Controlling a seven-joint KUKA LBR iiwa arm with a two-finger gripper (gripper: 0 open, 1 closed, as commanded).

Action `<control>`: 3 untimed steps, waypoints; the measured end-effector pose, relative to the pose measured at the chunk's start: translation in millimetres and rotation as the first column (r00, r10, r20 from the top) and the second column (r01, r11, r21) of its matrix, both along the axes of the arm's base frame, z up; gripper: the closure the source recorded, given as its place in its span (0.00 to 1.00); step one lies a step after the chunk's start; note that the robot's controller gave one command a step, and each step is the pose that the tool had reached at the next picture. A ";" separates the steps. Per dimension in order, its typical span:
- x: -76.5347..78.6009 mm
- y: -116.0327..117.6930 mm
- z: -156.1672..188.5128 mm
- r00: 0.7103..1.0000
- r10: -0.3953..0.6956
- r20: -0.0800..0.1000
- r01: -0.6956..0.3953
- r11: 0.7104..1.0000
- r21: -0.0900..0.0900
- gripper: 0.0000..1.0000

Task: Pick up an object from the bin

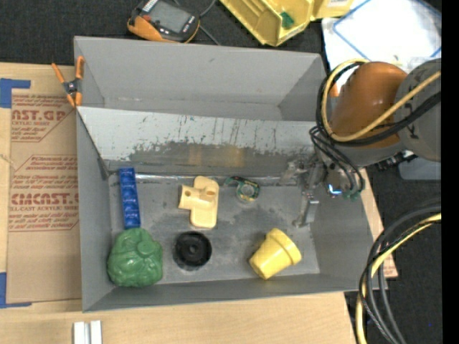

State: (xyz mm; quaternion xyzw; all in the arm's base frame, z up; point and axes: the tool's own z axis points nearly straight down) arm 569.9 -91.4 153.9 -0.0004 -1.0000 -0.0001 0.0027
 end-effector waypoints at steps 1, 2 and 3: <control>1.6 0.6 4.9 1.000 0.002 0.007 -0.002 1.000 -0.001 0.00; -73.6 40.6 -82.2 0.943 0.333 0.016 -0.333 0.943 -0.004 0.00; -75.6 50.4 -28.1 0.927 0.374 0.008 -0.374 0.927 -0.002 0.00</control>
Offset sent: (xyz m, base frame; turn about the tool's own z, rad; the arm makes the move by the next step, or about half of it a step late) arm -0.0772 0.0397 -0.0839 -0.3408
